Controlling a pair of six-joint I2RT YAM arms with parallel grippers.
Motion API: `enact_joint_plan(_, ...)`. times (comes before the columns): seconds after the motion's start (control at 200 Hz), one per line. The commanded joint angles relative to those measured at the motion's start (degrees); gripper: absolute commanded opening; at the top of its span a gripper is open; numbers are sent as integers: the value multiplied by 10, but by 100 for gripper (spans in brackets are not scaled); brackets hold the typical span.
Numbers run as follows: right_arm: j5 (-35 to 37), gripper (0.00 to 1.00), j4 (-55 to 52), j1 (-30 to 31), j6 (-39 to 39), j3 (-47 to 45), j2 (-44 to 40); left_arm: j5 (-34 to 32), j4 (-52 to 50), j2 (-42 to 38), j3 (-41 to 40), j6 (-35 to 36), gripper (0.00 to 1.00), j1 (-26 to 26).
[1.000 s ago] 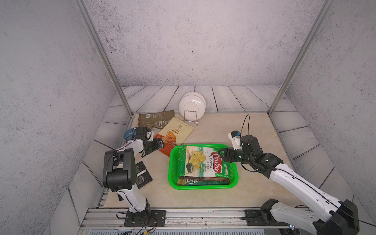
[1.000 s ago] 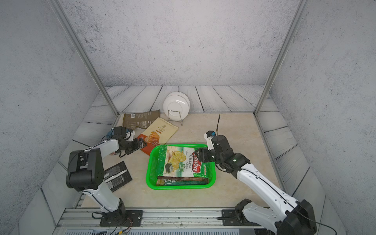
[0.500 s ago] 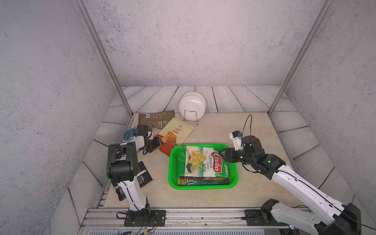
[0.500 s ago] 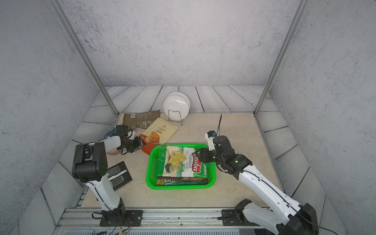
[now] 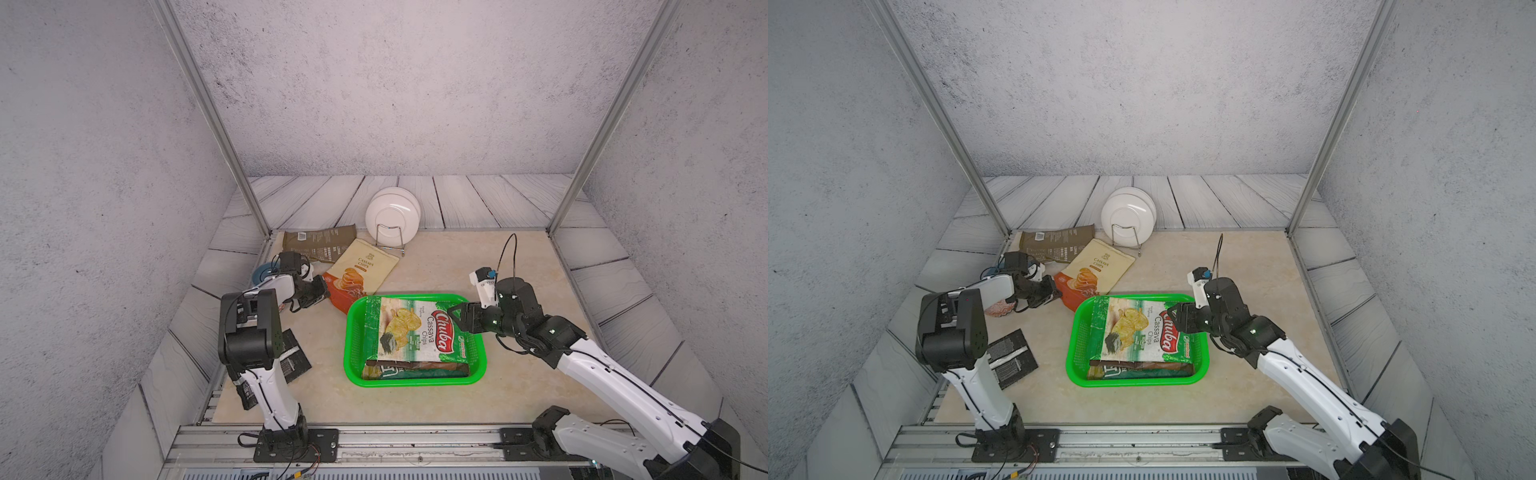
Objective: Put the potato chips into the basket
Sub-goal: Pick up the potato chip from the center of the board.
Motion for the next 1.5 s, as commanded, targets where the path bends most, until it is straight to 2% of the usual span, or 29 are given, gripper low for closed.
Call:
enact_joint_plan(0.0, -4, 62, -7, -1, -1, 11, -19, 42, 4, -50, 36, 33, 0, -2)
enact_joint_plan(0.36, -28, 62, -2, -1, 0, -3, -31, 60, -16, -123, 108, 61, 0, -1)
enact_joint_plan(0.575, -43, 62, 8, -1, 2, -12, -32, 107, -37, -121, 178, 69, 0, -3)
enact_joint_plan(0.721, -53, 62, 9, -1, 1, -13, -33, 116, -45, -126, 220, 64, 0, -7)
enact_joint_plan(0.841, -63, 62, 18, 1, 0, -17, -36, 144, -83, -124, 269, 78, 0, -13)
enact_joint_plan(0.946, -66, 63, 18, 3, -4, -17, -35, 185, -132, -119, 316, 103, 0, -20)
enact_joint_plan(1.086, -60, 63, 16, 4, -6, -17, -36, 190, -224, -118, 390, 167, 0, -41)
enact_joint_plan(1.351, -21, 63, 15, 5, 5, -30, -78, 251, -475, -66, 594, 270, 0, -62)
enact_joint_plan(1.496, -30, 63, 11, 4, -1, -29, -85, 277, -604, -26, 702, 324, 0, -84)
